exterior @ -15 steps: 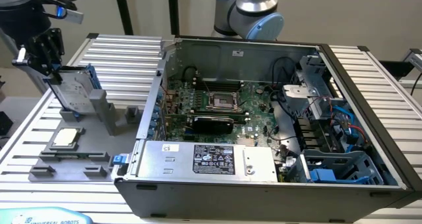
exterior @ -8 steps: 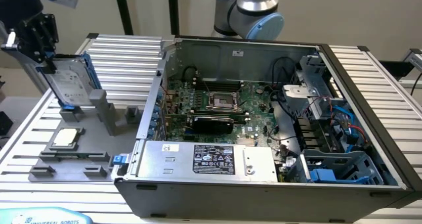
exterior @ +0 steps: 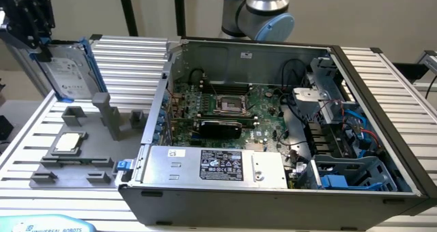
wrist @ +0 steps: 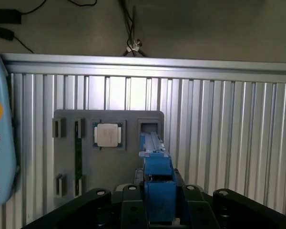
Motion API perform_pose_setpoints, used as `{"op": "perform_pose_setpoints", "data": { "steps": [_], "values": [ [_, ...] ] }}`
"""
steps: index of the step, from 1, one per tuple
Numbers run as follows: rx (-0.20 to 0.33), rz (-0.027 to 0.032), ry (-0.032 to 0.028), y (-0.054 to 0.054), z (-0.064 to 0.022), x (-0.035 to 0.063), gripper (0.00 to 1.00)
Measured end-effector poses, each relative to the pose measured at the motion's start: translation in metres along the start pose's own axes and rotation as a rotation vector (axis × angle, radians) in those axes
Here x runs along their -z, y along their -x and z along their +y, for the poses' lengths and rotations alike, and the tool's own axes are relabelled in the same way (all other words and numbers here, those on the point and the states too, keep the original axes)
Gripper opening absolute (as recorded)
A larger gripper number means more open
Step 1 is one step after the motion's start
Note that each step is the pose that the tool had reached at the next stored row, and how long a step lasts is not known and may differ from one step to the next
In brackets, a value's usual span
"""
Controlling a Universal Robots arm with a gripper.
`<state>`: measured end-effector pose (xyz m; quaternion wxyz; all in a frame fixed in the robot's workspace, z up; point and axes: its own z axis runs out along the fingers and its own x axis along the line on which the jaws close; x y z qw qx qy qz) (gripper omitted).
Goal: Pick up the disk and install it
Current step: 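Pick up the disk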
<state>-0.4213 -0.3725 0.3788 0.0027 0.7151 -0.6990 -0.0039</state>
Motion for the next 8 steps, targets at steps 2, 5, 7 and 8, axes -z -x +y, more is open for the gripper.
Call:
{"op": "perform_pose_setpoints", "data": {
  "steps": [2,5,7,8],
  "values": [
    [0.0,0.0,0.0,0.0,-0.002,0.0093,0.33],
    [0.0,0.0,0.0,0.0,-0.0058,0.0228,0.33],
    [0.0,0.0,0.0001,0.0,-0.0094,0.032,0.33],
    [0.0,-0.0002,0.0,0.0,-0.0117,0.0365,0.33]
  ]
}}
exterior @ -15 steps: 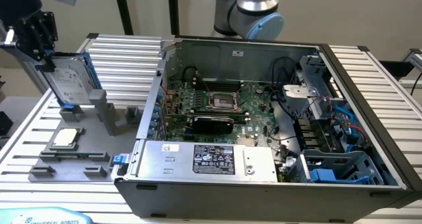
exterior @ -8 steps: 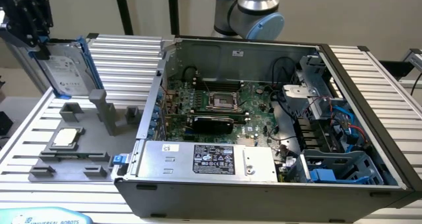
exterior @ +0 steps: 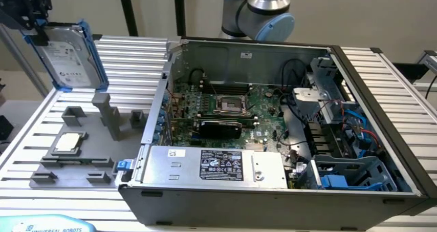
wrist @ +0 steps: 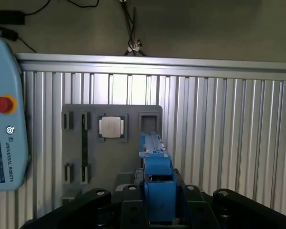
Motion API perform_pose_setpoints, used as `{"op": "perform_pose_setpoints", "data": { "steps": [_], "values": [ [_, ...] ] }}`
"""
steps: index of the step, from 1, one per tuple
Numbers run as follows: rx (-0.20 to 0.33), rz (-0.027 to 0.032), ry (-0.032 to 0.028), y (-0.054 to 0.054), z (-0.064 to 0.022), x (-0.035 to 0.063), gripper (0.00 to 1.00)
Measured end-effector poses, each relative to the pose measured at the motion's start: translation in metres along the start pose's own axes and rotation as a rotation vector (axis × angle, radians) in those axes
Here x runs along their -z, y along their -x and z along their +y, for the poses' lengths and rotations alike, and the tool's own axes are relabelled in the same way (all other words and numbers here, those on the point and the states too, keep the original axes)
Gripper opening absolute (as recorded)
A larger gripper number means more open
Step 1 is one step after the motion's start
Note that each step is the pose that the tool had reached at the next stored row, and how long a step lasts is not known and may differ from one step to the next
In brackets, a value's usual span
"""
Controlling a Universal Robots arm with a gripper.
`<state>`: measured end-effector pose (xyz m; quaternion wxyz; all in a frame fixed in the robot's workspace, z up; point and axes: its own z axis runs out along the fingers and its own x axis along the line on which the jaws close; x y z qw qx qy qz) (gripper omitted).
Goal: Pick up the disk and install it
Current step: 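Pick up the disk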
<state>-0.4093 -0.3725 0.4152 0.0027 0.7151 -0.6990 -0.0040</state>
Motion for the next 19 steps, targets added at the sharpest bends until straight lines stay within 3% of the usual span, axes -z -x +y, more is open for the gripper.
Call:
{"op": "perform_pose_setpoints", "data": {
  "steps": [8,19],
  "values": [
    [0.0,-0.0034,0.0,-0.001,-0.0271,0.0361,0.33],
    [0.0,-0.0283,-0.0006,-0.01,-0.0764,0.0679,0.33]
  ]
}}
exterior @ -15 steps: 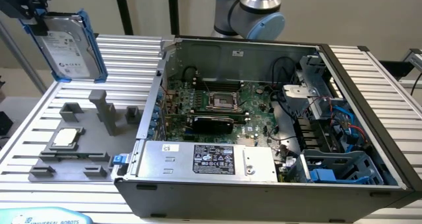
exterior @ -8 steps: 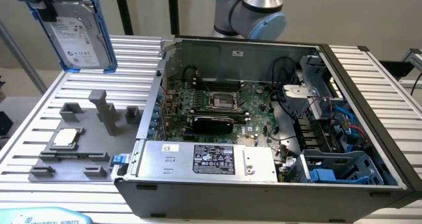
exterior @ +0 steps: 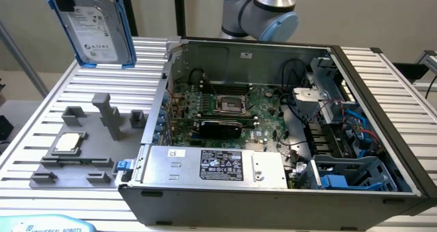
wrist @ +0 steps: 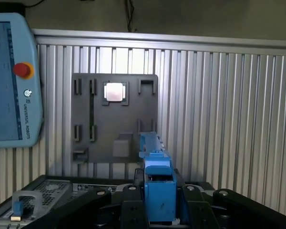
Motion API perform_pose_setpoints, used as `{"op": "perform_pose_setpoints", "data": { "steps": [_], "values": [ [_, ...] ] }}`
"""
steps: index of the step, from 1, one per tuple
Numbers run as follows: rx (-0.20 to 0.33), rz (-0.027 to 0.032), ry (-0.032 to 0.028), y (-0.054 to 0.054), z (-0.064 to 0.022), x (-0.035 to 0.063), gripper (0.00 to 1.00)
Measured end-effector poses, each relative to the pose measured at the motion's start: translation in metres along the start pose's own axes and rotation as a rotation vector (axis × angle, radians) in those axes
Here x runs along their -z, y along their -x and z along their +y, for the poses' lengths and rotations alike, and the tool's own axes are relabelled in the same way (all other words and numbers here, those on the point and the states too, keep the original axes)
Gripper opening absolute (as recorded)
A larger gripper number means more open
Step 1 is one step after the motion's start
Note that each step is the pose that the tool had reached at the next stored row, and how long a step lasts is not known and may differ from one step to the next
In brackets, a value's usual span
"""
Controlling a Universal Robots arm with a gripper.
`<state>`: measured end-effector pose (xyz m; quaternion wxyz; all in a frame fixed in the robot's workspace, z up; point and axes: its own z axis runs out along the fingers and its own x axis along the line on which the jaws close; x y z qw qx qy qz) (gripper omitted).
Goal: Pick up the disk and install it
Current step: 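Pick up the disk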
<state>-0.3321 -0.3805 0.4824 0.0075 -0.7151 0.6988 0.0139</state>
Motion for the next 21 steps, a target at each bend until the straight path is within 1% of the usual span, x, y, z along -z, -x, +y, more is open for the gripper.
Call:
{"op": "perform_pose_setpoints", "data": {
  "steps": [4,10,14,21],
  "values": [
    [0.0,-0.0065,-0.0001,-0.006,-0.0179,0.0088,0.33],
    [0.0,-0.0116,-0.0002,-0.016,-0.0442,0.0178,0.33],
    [0.0,-0.0148,-0.0003,-0.024,-0.061,0.0224,0.33],
    [0.0,-0.022,-0.0005,-0.036,-0.0903,0.0274,0.33]
  ]
}}
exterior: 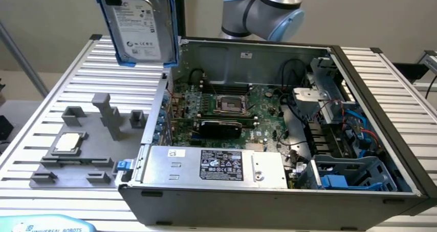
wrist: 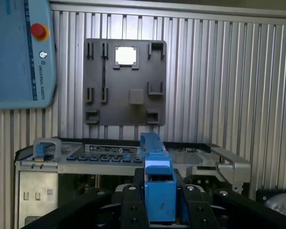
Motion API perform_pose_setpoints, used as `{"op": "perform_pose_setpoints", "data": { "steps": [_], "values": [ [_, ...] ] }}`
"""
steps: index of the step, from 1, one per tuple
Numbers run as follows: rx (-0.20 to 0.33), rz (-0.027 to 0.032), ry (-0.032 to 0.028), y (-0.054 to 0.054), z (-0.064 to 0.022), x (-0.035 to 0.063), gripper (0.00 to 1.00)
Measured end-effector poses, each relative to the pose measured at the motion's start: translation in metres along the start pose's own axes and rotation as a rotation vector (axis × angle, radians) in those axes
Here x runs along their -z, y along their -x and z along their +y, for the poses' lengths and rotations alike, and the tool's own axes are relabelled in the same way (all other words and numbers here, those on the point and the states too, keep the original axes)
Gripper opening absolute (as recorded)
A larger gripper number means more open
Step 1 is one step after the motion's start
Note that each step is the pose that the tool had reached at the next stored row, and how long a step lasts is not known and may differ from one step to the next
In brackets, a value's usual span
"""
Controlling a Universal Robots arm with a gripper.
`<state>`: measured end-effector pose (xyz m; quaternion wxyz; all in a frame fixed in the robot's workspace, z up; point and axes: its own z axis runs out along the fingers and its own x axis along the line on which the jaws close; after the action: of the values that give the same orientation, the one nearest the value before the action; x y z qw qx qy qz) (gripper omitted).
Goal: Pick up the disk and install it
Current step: 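Pick up the disk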
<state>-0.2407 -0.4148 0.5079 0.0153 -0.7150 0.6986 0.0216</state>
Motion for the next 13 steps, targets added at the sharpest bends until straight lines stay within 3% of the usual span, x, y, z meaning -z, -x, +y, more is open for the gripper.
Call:
{"op": "perform_pose_setpoints", "data": {
  "steps": [13],
  "values": [
    [0.0,-0.008,-0.0003,-0.023,-0.0579,0.0062,0.33]
  ]
}}
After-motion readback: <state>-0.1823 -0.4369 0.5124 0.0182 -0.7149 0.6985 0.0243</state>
